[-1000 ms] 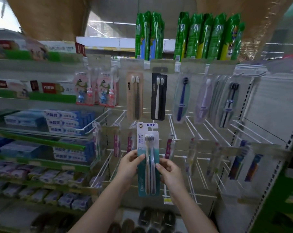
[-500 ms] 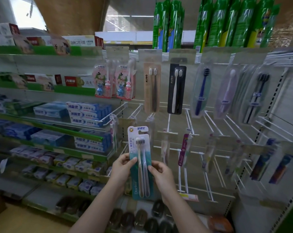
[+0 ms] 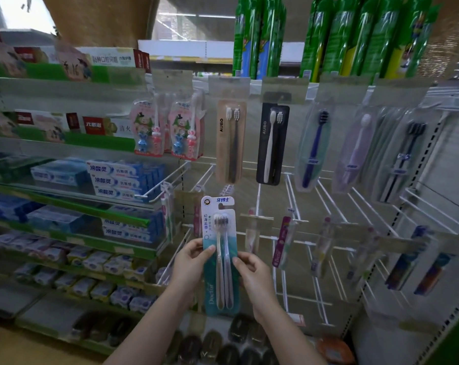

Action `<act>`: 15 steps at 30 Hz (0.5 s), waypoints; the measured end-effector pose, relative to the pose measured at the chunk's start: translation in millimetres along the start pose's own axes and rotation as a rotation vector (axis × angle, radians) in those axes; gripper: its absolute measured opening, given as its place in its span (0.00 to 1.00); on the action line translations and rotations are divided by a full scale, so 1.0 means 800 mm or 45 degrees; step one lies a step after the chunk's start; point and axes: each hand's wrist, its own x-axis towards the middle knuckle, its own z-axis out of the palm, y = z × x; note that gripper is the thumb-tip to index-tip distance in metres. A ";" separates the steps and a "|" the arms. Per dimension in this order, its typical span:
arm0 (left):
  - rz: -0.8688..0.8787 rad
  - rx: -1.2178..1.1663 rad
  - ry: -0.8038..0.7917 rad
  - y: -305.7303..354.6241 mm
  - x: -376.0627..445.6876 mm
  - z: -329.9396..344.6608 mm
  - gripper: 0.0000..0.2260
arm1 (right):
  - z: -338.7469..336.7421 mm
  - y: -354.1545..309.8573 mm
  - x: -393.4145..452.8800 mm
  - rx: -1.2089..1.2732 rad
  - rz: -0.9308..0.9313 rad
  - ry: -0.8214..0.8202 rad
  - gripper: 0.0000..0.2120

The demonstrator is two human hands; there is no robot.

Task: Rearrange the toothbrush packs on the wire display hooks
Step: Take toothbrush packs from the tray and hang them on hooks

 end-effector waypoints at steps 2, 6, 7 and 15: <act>0.033 0.003 -0.041 0.013 0.011 0.007 0.06 | -0.006 -0.012 0.007 0.007 -0.044 0.026 0.05; 0.143 0.083 -0.161 0.046 0.031 0.037 0.06 | -0.027 -0.045 0.022 0.080 -0.136 0.096 0.07; 0.176 0.098 -0.194 0.055 0.035 0.046 0.06 | -0.034 -0.054 0.027 0.106 -0.164 0.117 0.08; 0.255 0.003 -0.353 0.092 0.062 0.103 0.06 | -0.072 -0.112 0.045 0.187 -0.353 0.243 0.12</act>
